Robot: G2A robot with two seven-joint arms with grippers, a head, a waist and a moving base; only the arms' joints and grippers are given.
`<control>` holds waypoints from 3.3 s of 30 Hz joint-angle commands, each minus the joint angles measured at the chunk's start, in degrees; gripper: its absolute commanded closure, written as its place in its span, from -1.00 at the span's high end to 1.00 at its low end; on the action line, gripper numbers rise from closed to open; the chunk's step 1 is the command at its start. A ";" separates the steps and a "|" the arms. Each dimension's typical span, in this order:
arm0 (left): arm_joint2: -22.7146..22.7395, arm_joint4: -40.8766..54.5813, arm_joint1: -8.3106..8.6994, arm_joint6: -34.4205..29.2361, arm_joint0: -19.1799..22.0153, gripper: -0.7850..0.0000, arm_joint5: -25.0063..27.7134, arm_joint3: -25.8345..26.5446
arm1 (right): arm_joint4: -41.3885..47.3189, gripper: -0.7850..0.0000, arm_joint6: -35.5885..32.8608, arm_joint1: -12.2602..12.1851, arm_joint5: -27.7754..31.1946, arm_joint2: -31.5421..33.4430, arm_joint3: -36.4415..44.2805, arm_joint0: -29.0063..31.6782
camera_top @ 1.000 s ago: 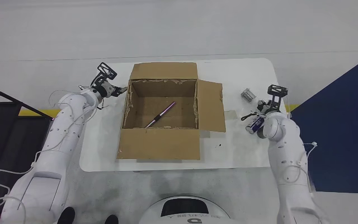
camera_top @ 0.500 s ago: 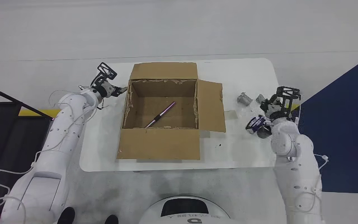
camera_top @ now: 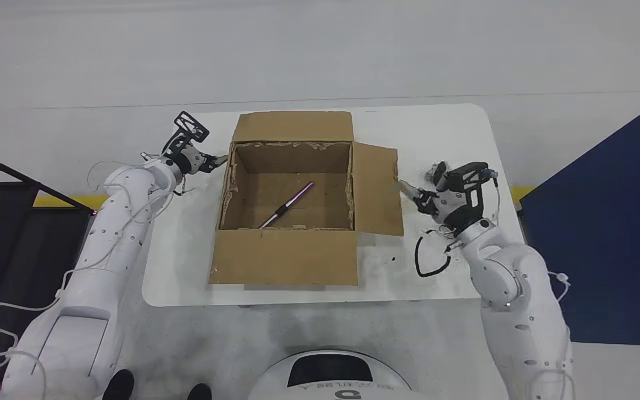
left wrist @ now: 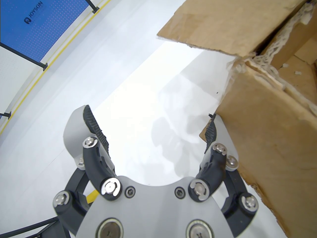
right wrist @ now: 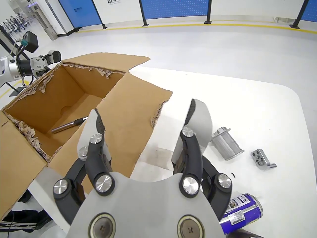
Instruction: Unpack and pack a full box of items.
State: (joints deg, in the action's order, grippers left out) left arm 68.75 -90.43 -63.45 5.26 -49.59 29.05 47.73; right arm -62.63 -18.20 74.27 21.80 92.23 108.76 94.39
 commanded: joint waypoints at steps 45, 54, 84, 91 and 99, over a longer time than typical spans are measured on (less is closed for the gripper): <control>0.00 0.00 0.00 0.00 0.00 1.00 0.00 0.00 | -2.02 0.97 -22.22 10.52 17.56 -53.94 -45.92 -56.32; 0.00 0.00 0.00 0.00 0.00 1.00 0.00 0.00 | -5.13 0.71 -28.19 20.63 17.56 -69.63 -63.05 -66.26; 0.00 0.00 0.00 0.00 0.00 1.00 0.00 0.00 | -11.59 -0.15 -15.94 39.57 21.95 -78.73 -96.43 -71.73; 0.00 0.00 0.00 0.00 0.00 1.00 0.00 0.00 | -13.21 -0.20 -15.47 40.54 23.33 -79.84 -97.03 -71.00; 0.00 0.00 0.00 0.00 0.00 1.00 0.00 0.00 | -13.21 -0.44 -16.45 40.62 24.90 -80.80 -97.51 -71.14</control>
State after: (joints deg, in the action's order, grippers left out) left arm 68.75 -90.43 -63.45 5.26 -49.59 29.05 47.73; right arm -75.96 -34.40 114.89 46.57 11.48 11.40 23.29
